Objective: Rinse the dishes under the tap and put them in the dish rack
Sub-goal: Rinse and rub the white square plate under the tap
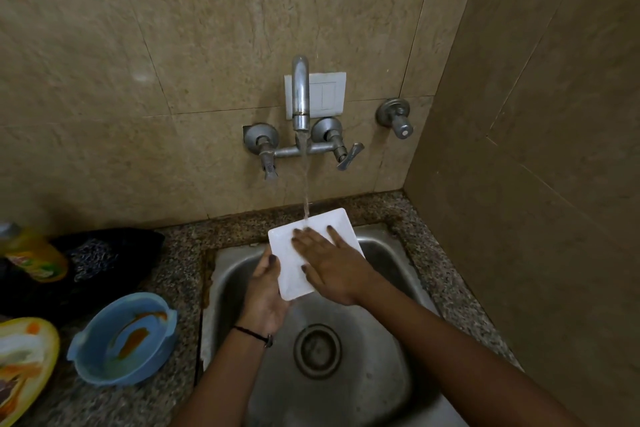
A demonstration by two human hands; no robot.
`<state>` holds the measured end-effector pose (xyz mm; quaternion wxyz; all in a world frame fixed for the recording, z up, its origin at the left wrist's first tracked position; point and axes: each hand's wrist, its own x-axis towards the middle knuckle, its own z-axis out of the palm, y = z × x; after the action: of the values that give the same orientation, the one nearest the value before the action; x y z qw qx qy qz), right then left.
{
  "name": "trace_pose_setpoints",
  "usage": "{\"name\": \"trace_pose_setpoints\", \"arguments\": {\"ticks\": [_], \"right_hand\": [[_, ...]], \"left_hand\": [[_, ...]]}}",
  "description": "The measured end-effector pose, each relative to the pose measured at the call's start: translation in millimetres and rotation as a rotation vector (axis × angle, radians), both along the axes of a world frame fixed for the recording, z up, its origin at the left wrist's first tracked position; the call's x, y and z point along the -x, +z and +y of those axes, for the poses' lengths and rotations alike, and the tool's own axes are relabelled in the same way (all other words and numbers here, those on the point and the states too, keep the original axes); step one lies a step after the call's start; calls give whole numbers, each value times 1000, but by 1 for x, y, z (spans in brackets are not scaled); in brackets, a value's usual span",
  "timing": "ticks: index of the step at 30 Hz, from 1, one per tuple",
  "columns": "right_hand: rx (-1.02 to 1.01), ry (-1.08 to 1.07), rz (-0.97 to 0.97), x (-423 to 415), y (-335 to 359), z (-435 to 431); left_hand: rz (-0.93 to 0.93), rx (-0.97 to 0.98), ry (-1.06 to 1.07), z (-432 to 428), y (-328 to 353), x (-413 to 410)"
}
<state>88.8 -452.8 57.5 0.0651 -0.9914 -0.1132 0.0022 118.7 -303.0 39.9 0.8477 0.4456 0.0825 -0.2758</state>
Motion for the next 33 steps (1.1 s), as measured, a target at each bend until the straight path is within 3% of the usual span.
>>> {"name": "trace_pose_setpoints", "arguments": {"ticks": [4, 9, 11, 17, 20, 22, 25, 28, 30, 33], "right_hand": [[-5, -159, -106, 2, -4, 6], [-32, -526, -108, 19, -10, 33], [-35, -579, -82, 31, -19, 51], [-107, -246, -8, 52, -25, 77], [-276, -1, 47, 59, -14, 57], [-245, 94, 6, 66, -11, 36], [-149, -33, -150, 66, -13, -2], [-17, -191, -168, 58, -12, -12], [13, -124, -161, 52, -16, 0], [-98, 44, -51, 38, -13, 23]], "left_hand": [[-41, 5, 34, 3, 0, -6], [-85, 16, 68, 1, 1, -2], [-54, 17, 88, 0, -2, -2], [42, -15, 67, -1, -3, -4], [57, 13, 55, 4, -3, -8], [25, 26, 38, 8, -3, -8], [-11, 35, 26, 14, -6, -9], [-4, 34, 26, 11, -8, -11], [-11, 60, 18, 8, -6, -9], [8, 59, 2, 5, -5, -4]]}}
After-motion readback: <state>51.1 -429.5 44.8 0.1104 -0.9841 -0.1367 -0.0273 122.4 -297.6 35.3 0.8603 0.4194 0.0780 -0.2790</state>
